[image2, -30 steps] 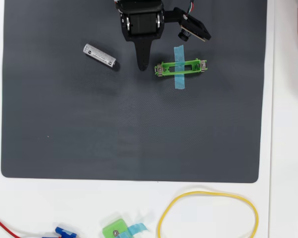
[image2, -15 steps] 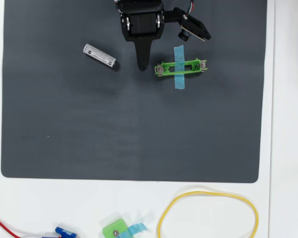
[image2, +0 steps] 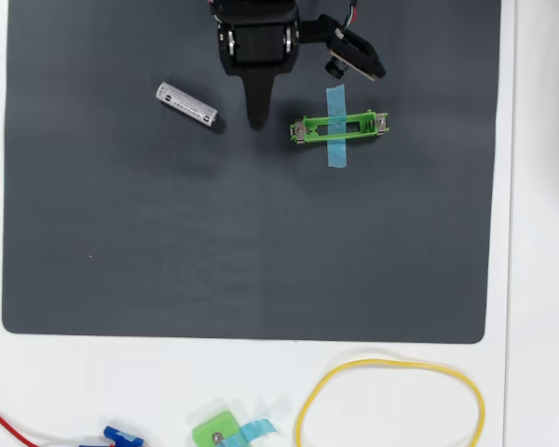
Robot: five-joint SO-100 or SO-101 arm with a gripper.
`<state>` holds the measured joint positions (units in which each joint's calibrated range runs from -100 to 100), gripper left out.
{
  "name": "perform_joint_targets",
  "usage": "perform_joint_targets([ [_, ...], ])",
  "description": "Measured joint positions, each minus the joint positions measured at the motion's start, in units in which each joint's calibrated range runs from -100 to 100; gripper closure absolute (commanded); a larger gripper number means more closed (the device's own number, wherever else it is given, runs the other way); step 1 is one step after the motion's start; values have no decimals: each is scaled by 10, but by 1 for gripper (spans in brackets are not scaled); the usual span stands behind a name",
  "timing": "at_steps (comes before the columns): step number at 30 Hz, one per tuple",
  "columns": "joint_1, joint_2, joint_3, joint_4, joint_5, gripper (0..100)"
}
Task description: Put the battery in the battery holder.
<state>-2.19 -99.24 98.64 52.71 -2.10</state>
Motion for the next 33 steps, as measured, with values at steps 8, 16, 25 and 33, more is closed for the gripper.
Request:
perform_joint_targets([
  [8,37,8,-169,80,9,100],
  [16,84,315,-371,99,55,100],
  [25,119,538,-471,140,55,90],
  [33,192,654,-500,141,-5,91],
])
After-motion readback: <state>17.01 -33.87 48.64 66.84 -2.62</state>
